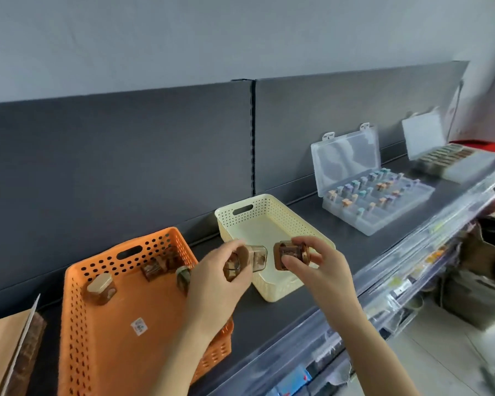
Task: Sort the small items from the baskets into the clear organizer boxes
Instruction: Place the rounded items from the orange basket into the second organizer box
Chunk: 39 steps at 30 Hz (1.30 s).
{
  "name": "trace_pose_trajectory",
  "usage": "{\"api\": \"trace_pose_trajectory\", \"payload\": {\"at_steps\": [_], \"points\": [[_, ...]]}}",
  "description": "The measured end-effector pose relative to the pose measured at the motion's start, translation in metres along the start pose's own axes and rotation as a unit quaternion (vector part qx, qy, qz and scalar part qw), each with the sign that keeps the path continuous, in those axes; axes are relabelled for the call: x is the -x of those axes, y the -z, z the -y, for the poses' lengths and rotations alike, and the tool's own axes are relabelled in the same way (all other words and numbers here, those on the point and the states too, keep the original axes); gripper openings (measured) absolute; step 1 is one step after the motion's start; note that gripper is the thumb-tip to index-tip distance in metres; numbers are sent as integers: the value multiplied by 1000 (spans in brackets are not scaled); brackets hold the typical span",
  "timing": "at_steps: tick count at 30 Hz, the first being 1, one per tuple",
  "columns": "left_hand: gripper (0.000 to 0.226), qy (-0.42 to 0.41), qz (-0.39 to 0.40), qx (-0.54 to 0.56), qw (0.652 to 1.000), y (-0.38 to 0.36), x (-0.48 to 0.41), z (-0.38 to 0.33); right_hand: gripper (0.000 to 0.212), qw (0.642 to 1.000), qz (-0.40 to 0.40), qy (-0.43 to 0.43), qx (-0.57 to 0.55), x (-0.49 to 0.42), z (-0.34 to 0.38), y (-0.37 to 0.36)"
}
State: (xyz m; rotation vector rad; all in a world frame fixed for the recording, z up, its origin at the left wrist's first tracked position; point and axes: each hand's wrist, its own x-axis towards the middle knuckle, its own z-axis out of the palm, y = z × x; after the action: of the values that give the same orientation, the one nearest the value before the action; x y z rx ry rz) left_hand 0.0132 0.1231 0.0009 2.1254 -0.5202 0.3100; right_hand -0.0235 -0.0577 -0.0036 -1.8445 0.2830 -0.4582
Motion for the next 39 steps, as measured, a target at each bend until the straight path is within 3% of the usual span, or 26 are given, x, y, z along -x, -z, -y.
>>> {"api": "trace_pose_trajectory", "payload": {"at_steps": [7, 25, 39], "points": [[36, -7, 63, 56, 996, -59, -9, -44, 27, 999, -41, -10, 1, -2, -28, 68], [35, -4, 146, 120, 982, -328, -37, -204, 28, 983, -166, -75, -11, -37, -151, 353], [32, -38, 243, 159, 956, -503, -115, -270, 26, 957, -267, -113, 30, -109, -217, 481]]}}
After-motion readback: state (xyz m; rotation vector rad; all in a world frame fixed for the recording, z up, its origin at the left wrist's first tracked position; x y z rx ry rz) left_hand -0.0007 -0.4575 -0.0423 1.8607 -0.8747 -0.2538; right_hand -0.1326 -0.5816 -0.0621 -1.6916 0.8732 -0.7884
